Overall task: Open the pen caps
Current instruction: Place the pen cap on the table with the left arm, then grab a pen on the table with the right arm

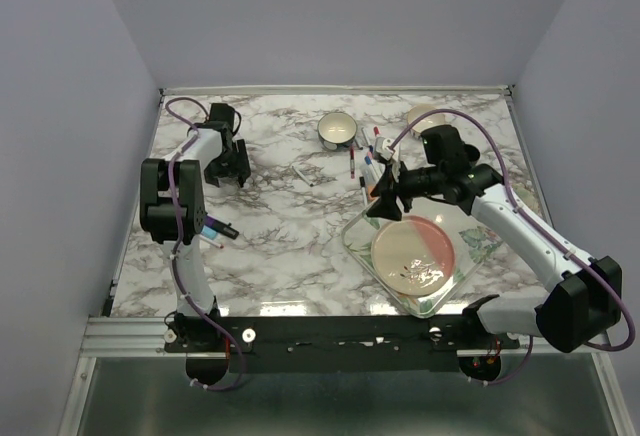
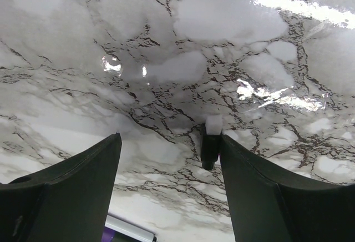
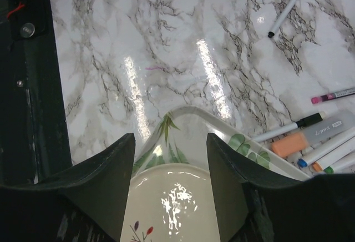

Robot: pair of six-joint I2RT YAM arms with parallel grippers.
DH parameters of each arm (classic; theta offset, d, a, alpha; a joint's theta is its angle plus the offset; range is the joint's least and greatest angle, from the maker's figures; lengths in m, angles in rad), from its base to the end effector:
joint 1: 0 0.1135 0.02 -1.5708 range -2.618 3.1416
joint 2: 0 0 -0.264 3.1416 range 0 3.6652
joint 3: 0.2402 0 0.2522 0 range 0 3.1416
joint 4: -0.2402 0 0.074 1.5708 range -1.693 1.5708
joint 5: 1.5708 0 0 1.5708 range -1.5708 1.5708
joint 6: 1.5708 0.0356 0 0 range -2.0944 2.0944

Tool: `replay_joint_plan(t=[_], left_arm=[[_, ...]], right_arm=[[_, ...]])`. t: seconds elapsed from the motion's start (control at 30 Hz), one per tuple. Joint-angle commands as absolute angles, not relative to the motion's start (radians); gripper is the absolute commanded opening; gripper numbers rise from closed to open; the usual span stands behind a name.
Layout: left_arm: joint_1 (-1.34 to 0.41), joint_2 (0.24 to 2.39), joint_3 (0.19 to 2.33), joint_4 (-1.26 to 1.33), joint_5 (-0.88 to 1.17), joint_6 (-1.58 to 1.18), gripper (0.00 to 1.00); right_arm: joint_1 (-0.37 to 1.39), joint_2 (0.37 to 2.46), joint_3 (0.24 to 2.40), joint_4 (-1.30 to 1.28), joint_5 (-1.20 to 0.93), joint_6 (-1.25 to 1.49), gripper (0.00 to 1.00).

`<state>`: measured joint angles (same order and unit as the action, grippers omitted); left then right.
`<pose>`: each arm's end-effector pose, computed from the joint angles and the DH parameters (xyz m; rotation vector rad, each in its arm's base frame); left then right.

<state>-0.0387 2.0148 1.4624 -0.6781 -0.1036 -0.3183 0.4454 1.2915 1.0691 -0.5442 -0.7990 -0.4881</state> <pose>0.4098 -0.0122 0.1713 -0.4131 2.7575 0.0572 0.2332 0.1396 0.3032 -1.3287 1.7683 0.8992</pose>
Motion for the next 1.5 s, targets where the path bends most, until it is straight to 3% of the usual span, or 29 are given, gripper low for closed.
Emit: replay_joint_plan(t=[0.0,0.27,0.5,0.63,0.73,1.07,1.47], left_arm=[[-0.020,1.912,1.447,-0.660,-0.068,-0.322,0.79],[-0.009,1.662,1.315,-0.509,0.174,-0.394,0.81],[-0.009,1.217,0.941,-0.238,0.268,-0.463,0.83],[-0.009,0.854,0.709,-0.100,0.249,-0.425,0.98],[-0.011,0.722,0.675,-0.150,0.209,-0.371,0.99],[-0.012,0.615,0.664,-0.175,0.201,-0.362,0.99],[-0.020,0.612,0.663,-0.179,0.195,-0.354,0.99]], right_arm=[[0.436,1.292,1.086,-0.561,-0.816,-0.497,0.63],[0.430,1.313,1.075,-0.503,-0.736,-0.443,0.63],[0.410,1.385,1.127,-0.393,-0.392,-0.189,0.62],[0.391,1.492,1.222,-0.420,-0.359,-0.126,0.47],[0.384,1.629,1.360,-0.523,-0.344,-0.121,0.40],[0.345,2.103,1.956,-0.831,-0.150,-0.227,0.34],[0.301,2.402,2.292,-0.908,-0.104,-0.324,0.34]])
